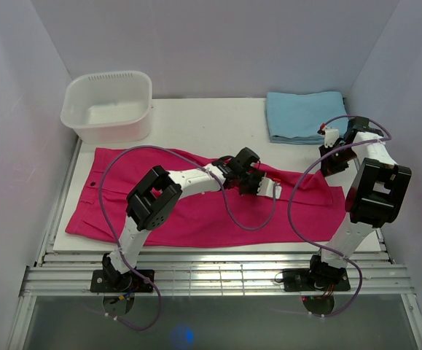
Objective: Fold and stack the trousers
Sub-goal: Flatten the trousers out
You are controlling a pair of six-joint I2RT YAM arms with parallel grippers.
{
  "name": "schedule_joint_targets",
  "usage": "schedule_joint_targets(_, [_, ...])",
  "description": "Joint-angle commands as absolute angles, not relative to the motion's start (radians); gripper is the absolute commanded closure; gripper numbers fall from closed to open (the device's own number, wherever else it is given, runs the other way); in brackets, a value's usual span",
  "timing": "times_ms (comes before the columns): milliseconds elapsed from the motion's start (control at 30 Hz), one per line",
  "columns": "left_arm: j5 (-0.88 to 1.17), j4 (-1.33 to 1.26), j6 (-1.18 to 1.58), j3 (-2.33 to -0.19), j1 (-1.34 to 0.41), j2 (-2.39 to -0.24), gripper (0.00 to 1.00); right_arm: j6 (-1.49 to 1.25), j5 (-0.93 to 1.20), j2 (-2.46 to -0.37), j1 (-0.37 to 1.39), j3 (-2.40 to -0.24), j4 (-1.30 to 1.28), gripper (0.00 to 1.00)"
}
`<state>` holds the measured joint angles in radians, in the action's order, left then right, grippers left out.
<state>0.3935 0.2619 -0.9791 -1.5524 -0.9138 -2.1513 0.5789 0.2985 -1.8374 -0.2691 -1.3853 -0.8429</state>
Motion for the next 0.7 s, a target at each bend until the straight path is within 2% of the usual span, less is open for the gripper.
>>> schedule_joint_targets(0, [0.466, 0.232, -0.928, -1.515, -0.917, -2.054, 1.00, 0.592, 0.316, -1.839, -0.273, -1.420, -0.867, 0.92])
schedule_joint_targets(133, [0.595, 0.111, -0.748, -1.419, -0.870, -1.861, 1.00, 0.646, 0.305, -1.847, -0.278, -1.394, -0.856, 0.92])
schedule_joint_targets(200, [0.619, 0.072, -0.631, -1.437, -0.836, -1.844, 1.00, 0.667, 0.314, -1.847, -0.281, -1.359, -0.854, 0.92])
schedule_joint_targets(267, [0.646, 0.013, -0.378, -1.494, -0.780, -1.854, 1.00, 0.687, 0.322, -1.833, -0.282, -1.329, -0.856, 0.92])
schedule_joint_targets(367, [0.614, -0.127, -0.035, -1.664, -0.660, -1.960, 1.00, 0.730, 0.331, -1.798, -0.282, -1.264, -0.868, 0.92])
schedule_joint_targets(400, [0.608, -0.150, 0.050, -1.722, -0.605, -2.053, 1.00, 0.739, 0.331, -1.790, -0.281, -1.253, -0.885, 0.92])
schedule_joint_targets(433, [0.589, -0.144, 0.174, -1.870, -0.585, -2.110, 1.00, 0.764, 0.330, -1.775, -0.281, -1.241, -0.899, 0.92])
schedule_joint_targets(533, [0.545, -0.039, 0.256, -2.107, -0.546, -2.340, 1.00, 0.817, 0.348, -1.758, -0.282, -1.244, -0.987, 0.92])
schedule_joint_targets(600, [0.500, -0.043, 0.230, -2.145, -0.548, -2.382, 1.00, 0.837, 0.371, -1.750, -0.287, -1.267, -1.038, 0.92])
schedule_joint_targets(633, [0.488, -0.044, 0.227, -2.132, -0.548, -2.391, 0.96, 0.848, 0.380, -1.740, -0.291, -1.279, -1.078, 0.92])
schedule_joint_targets(667, [0.479, -0.031, 0.221, -2.111, -0.543, -2.395, 0.77, 0.853, 0.396, -1.735, -0.299, -1.299, -1.097, 0.92])
